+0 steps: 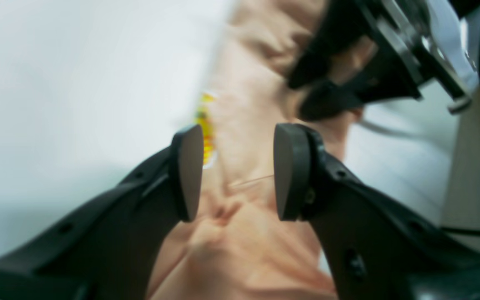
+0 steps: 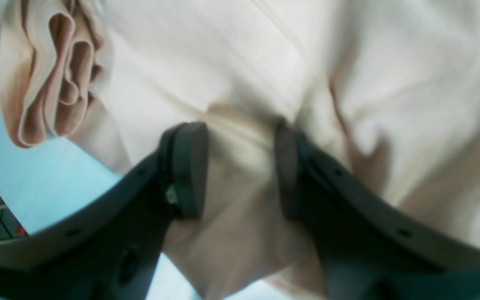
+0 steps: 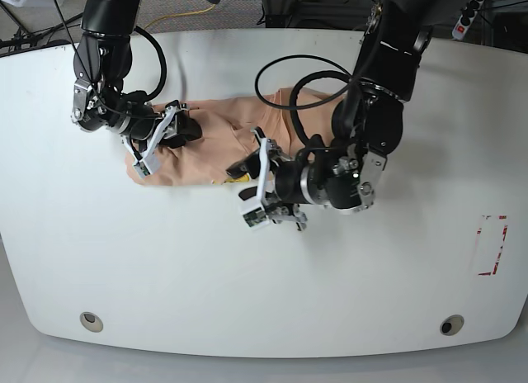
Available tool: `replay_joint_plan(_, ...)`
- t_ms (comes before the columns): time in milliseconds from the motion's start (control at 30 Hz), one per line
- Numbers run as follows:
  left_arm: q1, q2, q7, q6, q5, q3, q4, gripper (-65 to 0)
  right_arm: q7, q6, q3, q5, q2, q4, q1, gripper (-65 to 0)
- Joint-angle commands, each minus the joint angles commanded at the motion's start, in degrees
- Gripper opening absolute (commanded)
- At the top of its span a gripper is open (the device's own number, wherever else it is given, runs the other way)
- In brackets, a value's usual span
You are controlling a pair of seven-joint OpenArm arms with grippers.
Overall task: Fold the T-shirt properly
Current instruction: 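Release the folded end and move the left gripper back to the strip end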
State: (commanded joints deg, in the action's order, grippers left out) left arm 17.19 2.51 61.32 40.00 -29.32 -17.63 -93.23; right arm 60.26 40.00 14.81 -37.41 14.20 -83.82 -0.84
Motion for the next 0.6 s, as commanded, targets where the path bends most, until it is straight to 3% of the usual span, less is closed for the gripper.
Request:
replay_joint_plan(233,-7.21,7.65,-0.09,0.00,-0.09,11.16,-1.58,-40.4,0.53,0.00,2.29,-0.09,-0.18,-1.93,1.23,-37.3)
replay_joint_plan(333,-10.55,10.46,-0.09,0.00,-0.44,13.80,-1.58,-40.4,4.40,0.00,6.33,-2.46,-1.58,-2.55,2.90,-35.4)
replay_joint_plan(600,-16.44,12.75,-0.35,0.00,-0.09,19.87,-1.58,-40.6,11.08,0.00,18.46,-7.21,-1.49,-2.37,7.82,-5.9)
